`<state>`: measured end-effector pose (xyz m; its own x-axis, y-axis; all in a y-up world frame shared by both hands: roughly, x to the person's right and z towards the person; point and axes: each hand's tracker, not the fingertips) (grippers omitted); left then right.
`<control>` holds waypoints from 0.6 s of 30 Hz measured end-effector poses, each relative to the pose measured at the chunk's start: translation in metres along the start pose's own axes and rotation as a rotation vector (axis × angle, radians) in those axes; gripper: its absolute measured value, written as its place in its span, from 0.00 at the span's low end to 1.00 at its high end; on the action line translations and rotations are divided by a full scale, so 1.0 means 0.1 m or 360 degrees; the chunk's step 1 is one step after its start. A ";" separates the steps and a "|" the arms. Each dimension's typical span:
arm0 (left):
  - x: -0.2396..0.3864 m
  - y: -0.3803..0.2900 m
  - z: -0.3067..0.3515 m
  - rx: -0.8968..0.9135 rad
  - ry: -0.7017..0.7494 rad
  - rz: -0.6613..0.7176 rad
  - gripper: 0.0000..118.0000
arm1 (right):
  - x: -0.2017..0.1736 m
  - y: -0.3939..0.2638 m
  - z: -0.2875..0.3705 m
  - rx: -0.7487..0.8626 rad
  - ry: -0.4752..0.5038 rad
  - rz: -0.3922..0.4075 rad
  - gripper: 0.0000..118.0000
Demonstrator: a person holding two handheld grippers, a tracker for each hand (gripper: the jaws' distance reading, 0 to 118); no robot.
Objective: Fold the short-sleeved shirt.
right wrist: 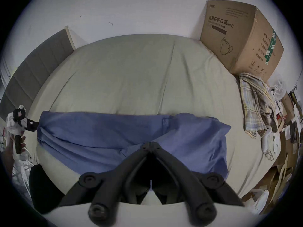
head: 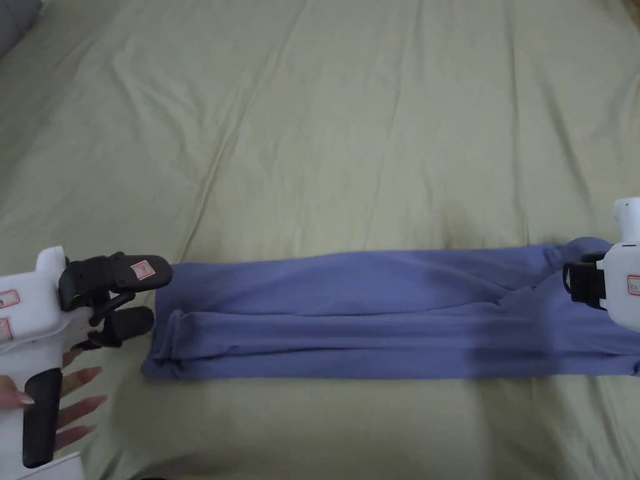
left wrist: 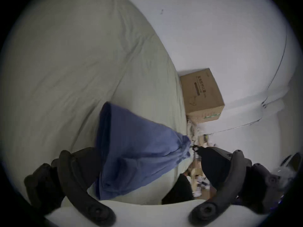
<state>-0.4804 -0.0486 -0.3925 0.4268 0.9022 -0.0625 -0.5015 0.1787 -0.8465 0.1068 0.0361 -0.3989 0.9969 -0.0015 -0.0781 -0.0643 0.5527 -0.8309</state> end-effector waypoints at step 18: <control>-0.19 0.04 -0.60 -0.0071 0.0131 -0.0052 0.06 | -0.04 0.20 -0.07 -0.0054 0.0106 -0.0192 0.00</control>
<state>-0.4451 -0.0887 -0.4270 0.5040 0.8603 -0.0761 -0.4531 0.1884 -0.8714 0.1012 0.0410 -0.4187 0.9924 -0.1221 -0.0122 0.0531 0.5165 -0.8546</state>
